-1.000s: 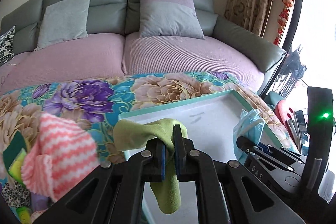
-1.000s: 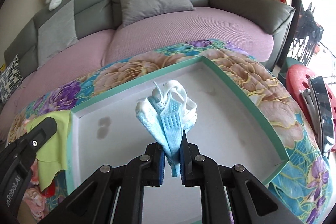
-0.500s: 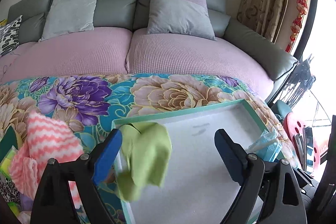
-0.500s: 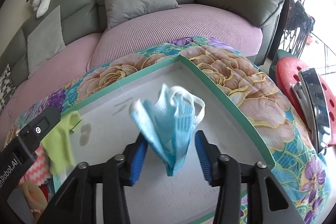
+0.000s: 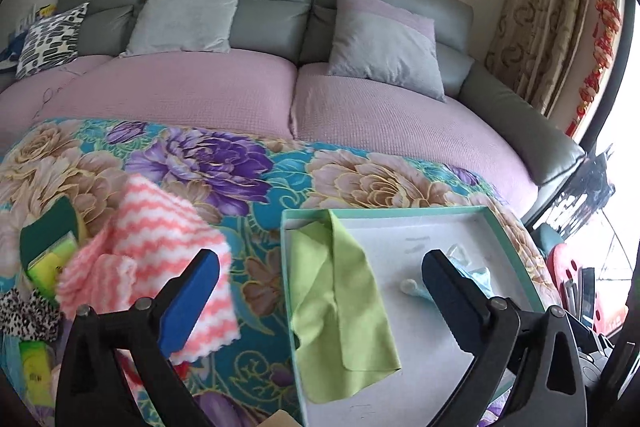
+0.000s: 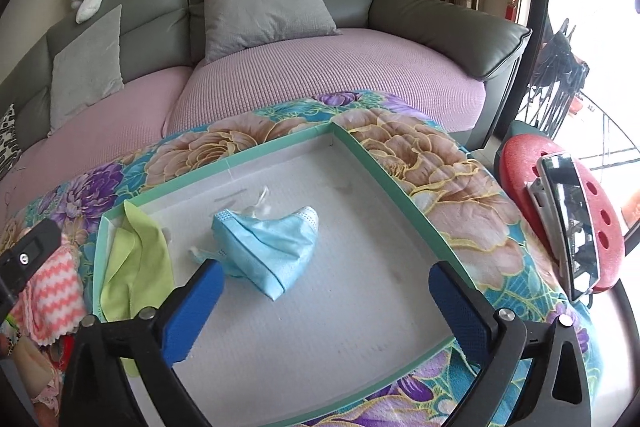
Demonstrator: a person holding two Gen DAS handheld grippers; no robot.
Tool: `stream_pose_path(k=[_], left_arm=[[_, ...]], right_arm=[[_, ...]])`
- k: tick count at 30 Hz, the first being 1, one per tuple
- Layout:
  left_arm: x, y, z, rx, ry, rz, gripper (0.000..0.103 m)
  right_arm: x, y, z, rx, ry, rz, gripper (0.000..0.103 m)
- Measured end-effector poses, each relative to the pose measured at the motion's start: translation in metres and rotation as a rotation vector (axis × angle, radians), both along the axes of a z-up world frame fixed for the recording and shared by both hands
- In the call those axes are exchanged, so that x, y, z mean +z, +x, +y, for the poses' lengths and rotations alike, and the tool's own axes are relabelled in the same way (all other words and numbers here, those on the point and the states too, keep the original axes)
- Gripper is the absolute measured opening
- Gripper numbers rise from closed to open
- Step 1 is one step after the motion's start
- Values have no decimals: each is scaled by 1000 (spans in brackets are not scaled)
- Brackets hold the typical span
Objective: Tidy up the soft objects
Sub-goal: 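Carry both items over the white tray and open both grippers to drop them, then move both tools back to the pile of soft items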
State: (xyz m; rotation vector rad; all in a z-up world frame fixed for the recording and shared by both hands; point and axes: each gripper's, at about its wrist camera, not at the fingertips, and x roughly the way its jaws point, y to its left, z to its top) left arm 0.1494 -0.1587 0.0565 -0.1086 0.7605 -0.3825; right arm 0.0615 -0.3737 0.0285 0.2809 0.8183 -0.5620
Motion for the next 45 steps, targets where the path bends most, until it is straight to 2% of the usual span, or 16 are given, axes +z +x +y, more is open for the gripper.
stream_pose_path(k=[8, 13, 18, 23, 26, 36, 41, 45], left_arm=[[-3, -12, 51, 107, -31, 15, 102], [-9, -25, 80, 167, 6, 6, 102], [-12, -35, 106, 203, 9, 13, 102], [-2, -44, 136, 252, 0, -2, 102], [5, -44, 156, 280, -9, 18, 102], [18, -52, 253, 495, -38, 12, 102], [7, -55, 283, 556, -44, 53, 102], [-14, -53, 287, 534, -17, 132, 102]], right_arm=[[1, -6, 12, -3, -15, -6, 103], [0, -10, 23, 11, -13, -1, 103], [-3, -16, 42, 44, -16, 7, 103], [-6, -20, 72, 133, -41, 43, 103], [-3, -20, 89, 172, -55, 39, 103], [7, 0, 148, 349, -7, -9, 103], [6, 11, 190, 473, 32, -20, 103], [0, 18, 224, 566, 67, -15, 103]])
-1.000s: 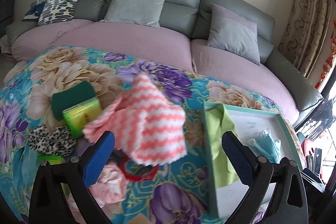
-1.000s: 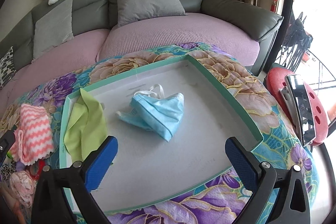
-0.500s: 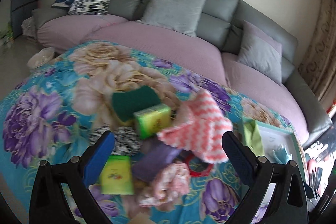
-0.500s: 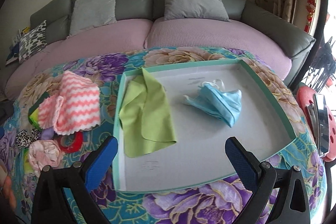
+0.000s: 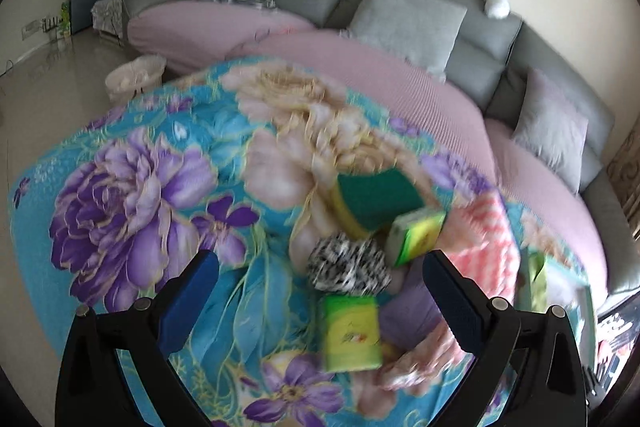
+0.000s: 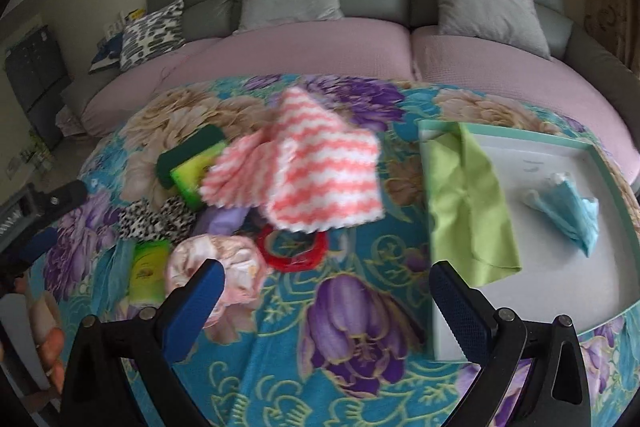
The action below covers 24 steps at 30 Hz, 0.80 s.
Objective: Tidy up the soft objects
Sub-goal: 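Move both tools back to the pile of soft items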
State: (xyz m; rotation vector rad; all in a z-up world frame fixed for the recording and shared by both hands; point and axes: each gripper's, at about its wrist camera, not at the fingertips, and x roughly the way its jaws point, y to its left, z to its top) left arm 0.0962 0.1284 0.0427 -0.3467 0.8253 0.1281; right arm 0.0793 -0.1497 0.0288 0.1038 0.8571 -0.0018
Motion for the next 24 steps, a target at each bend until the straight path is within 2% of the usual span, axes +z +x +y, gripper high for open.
stream_pose_path(k=[7, 13, 20, 24], left_arm=[[-34, -2, 9, -3, -62, 117, 102], [-50, 2, 11, 2, -88, 165, 102], [-65, 10, -1, -46, -58, 249, 102], [-66, 12, -5, -64, -64, 257, 102]], right_arm=[[-20, 7, 41, 110, -5, 50, 103], [-38, 13, 59, 157, 0, 91, 103], [-45, 15, 72, 200, 0, 94, 103], [-50, 17, 79, 221, 3, 100, 103]])
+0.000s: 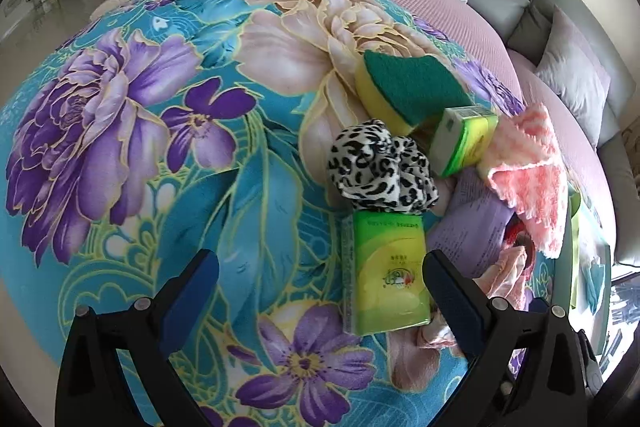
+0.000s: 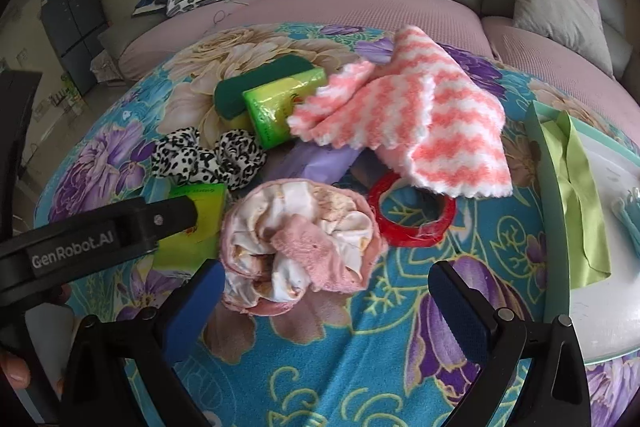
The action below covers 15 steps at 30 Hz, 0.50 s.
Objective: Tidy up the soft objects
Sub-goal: 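Move both tools back to the pile of soft items, then grasp the pink scrunched cloth with the right gripper while the left grasps the green tissue pack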
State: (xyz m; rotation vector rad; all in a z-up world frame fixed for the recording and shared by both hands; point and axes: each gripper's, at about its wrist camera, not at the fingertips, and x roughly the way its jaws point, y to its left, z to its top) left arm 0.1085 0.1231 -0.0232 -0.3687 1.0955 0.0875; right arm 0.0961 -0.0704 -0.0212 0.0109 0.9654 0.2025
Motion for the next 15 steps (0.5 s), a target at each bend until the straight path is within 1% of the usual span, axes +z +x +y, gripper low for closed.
stream_pose_path(k=[2, 4, 6, 10, 12, 13, 15], left_arm=[[0, 0, 0, -6, -1, 0, 102], [1, 1, -1, -19, 4, 3, 102], [1, 0, -3, -29, 11, 4, 102], [1, 0, -3, -42, 20, 15, 102], [-1, 1, -5, -53, 32, 23, 102], [-1, 2, -7, -57, 39, 24, 102], [-2, 3, -11, -62, 50, 28, 102]], right_arm=[[-1, 0, 5, 19, -6, -5, 101], [-1, -1, 9, 29, -19, -17, 97], [-2, 0, 11, 31, -31, -24, 85], [-8, 3, 12, 26, -22, -8, 72], [-7, 3, 9, 19, -9, -10, 61], [-6, 3, 7, 15, -2, -13, 58], [-5, 2, 3, 3, 18, -12, 49]])
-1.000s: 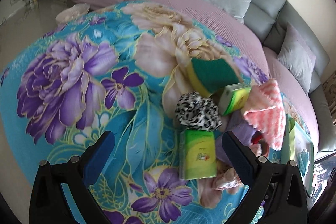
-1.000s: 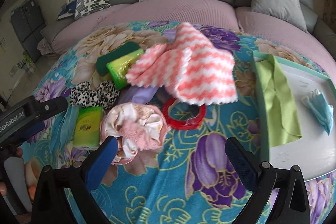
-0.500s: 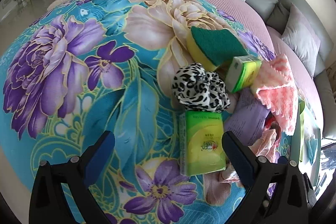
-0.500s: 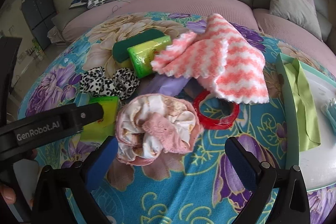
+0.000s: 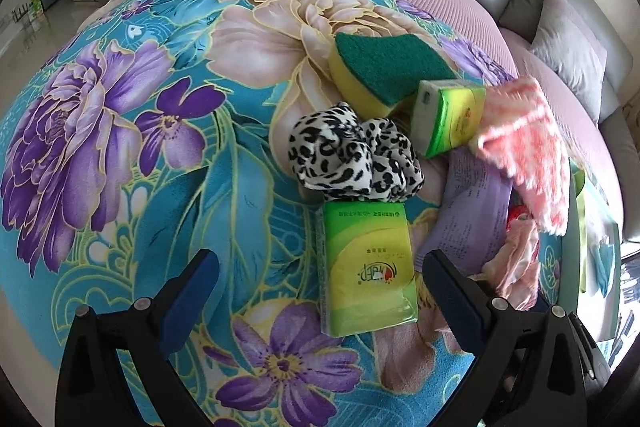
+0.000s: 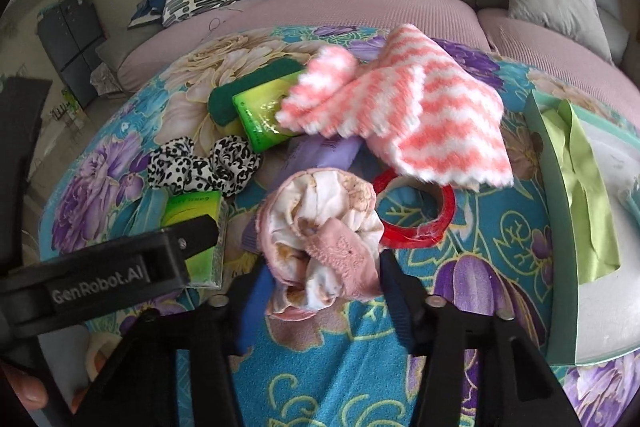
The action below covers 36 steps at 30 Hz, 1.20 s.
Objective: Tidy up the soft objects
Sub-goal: 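Grasp the pink scrunched cloth with the right gripper while the left grasps the green tissue pack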
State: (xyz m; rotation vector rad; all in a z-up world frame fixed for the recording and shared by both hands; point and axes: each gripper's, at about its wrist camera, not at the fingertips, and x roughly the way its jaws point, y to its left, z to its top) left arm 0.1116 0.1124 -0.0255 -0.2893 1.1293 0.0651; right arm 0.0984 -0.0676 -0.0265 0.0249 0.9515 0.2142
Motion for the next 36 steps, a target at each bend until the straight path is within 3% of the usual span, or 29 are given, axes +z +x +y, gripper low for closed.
stream_pose_path(k=[12, 14, 17, 19, 20, 31, 36], left_arm=[[-14, 11, -32, -25, 100, 17, 100], [-14, 11, -37, -35, 116, 12, 93], [-11, 13, -45, -53, 107, -3, 74], [-8, 14, -50, -68, 93, -15, 53], [-8, 14, -53, -77, 83, -19, 51], [15, 13, -60, -107, 48, -70, 51], [40, 4, -53, -118, 46, -142, 51]], right_arm=[[1, 1, -32, -60, 113, 46, 37], [2, 0, -37, -69, 112, 44, 36], [4, 0, -41, -77, 115, 43, 34], [5, 0, -44, -80, 119, 40, 33], [5, -1, -44, -82, 118, 37, 32], [20, -8, -51, -79, 124, -10, 25], [33, -15, -59, -97, 129, -55, 25]])
